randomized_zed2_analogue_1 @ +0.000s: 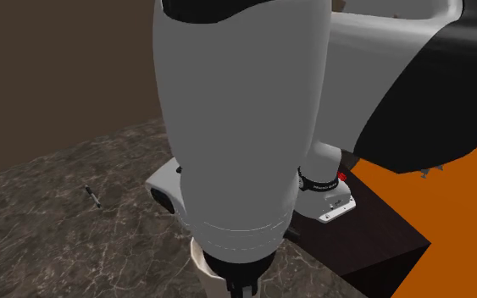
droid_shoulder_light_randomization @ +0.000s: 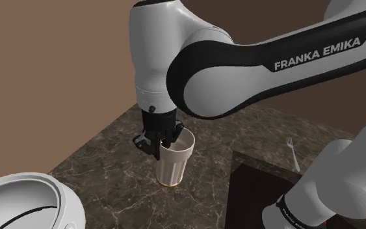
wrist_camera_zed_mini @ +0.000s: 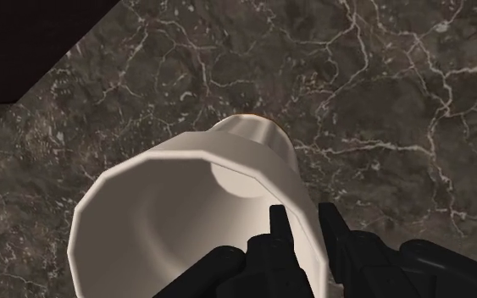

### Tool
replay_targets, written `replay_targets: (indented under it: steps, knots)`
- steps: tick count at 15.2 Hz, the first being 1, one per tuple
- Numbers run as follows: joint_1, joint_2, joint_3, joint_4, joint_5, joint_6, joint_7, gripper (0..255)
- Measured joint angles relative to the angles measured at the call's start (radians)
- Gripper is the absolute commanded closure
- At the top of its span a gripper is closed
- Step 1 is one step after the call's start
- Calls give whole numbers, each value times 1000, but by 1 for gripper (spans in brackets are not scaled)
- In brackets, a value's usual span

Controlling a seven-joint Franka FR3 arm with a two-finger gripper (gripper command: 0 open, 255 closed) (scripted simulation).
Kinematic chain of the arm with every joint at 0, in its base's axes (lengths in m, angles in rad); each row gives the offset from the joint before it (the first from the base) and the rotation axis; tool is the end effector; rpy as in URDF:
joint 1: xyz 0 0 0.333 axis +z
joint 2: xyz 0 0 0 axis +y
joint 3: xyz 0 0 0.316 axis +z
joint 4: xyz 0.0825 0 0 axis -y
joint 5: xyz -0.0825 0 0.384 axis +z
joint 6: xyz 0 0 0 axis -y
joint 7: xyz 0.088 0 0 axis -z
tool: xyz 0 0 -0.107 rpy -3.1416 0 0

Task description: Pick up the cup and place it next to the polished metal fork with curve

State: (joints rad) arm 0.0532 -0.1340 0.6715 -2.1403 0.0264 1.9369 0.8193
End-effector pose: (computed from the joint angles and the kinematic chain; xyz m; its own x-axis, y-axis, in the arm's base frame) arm 0.3733 0.3421 0.4421 0.9931 -0.1147 -0.0228 -0.1115 -0.9875 0.1116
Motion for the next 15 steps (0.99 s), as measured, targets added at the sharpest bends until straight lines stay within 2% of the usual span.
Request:
replay_targets:
  steps: [15]
  knots:
    - [-5, -42, -21, 167, 19, -201, -29, 255]
